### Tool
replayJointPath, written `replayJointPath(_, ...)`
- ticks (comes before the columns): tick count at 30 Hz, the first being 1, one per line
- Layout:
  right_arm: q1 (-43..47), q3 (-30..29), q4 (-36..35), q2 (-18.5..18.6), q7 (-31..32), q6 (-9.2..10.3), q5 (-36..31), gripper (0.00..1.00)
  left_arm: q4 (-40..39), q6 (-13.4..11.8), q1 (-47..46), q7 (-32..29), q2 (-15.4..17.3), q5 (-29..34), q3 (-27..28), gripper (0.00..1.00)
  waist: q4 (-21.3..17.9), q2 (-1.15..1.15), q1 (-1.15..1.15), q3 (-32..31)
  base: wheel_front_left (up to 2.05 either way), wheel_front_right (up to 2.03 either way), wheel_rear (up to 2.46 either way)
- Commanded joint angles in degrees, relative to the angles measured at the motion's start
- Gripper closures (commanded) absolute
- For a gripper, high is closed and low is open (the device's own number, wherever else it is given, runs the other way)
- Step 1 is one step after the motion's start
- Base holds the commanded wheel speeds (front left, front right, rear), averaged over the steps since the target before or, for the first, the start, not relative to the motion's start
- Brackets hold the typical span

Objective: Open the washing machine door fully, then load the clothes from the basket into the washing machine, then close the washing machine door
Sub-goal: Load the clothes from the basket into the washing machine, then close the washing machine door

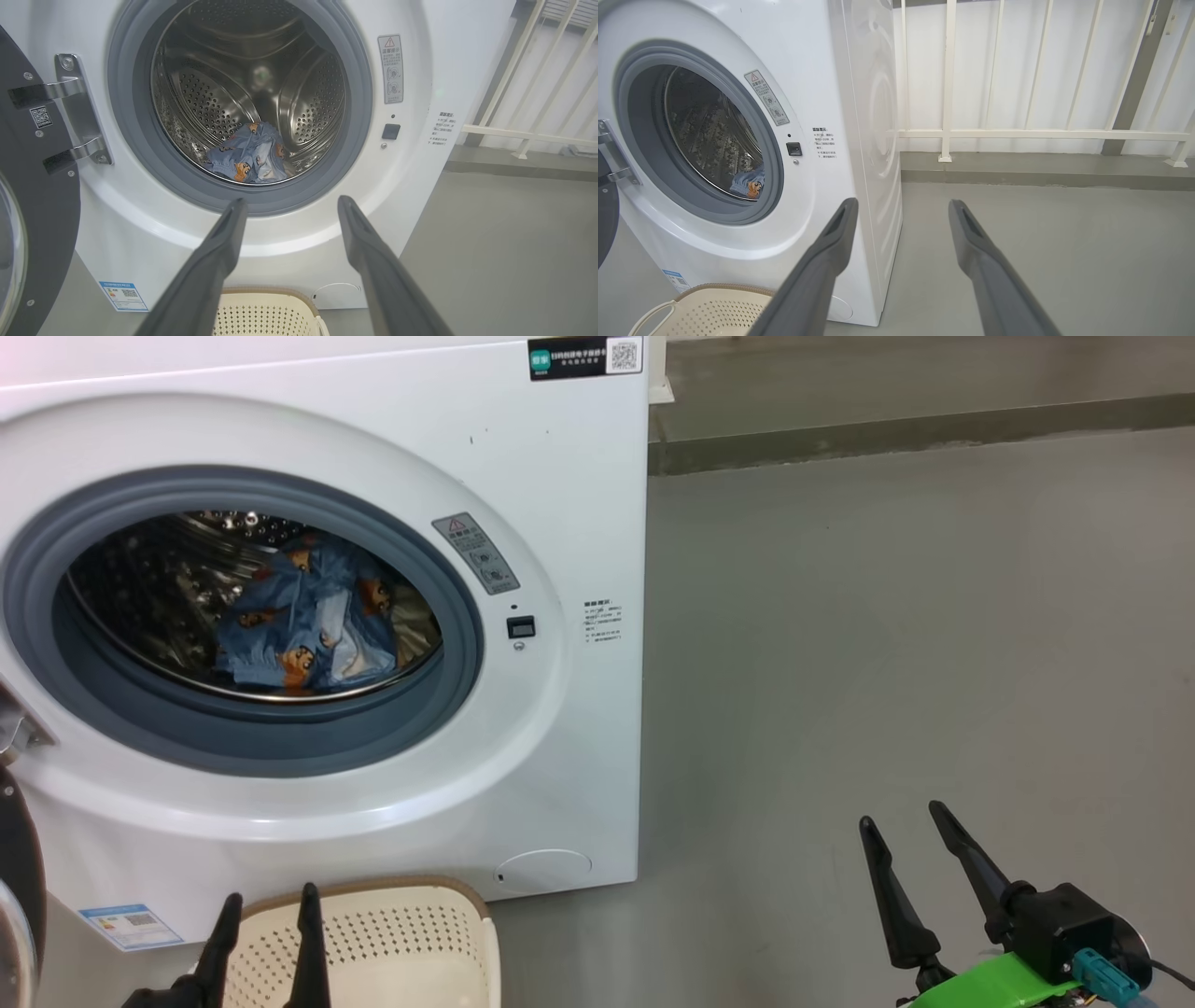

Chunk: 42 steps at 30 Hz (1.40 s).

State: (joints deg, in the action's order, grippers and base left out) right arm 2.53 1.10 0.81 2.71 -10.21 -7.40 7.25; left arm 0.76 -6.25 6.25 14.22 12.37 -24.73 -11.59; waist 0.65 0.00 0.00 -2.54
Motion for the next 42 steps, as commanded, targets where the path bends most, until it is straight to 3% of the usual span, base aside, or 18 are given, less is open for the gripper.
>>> replayJointPath(1, -0.9, 1.5, -1.2, 0.2, -0.8, -0.09, 0.5, 0.00, -1.6, 0.5, -0.9, 0.8, 0.2, 0.9, 2.6, 0.00, 0.0, 0.00, 0.00, -0.1, 0.00, 0.00, 0.00)
replayJointPath(11, -1.4, 1.9, 0.1, 0.2, -1.2, -0.09, 0.0, 0.00, -0.7, 5.5, -0.1, 0.8, -4.8, 5.6, 7.2, 0.00, -0.5, 0.00, 0.00, -0.5, 0.00, 0.00, 0.00)
replayJointPath(21, -1.8, 2.1, 0.1, 0.2, -1.3, -0.09, 0.1, 0.00, 0.3, 8.5, -0.2, 0.8, -7.4, 8.3, 10.4, 0.00, -0.9, 0.00, 0.00, -0.3, 0.00, 0.00, 0.00)
replayJointPath(42, -2.1, 2.8, 0.1, 0.2, -1.0, -0.09, -0.3, 0.00, 1.2, 10.5, -0.2, 0.8, -9.3, 9.7, 13.5, 0.00, -0.7, 0.00, 0.00, -0.5, 0.00, 0.00, 0.00)
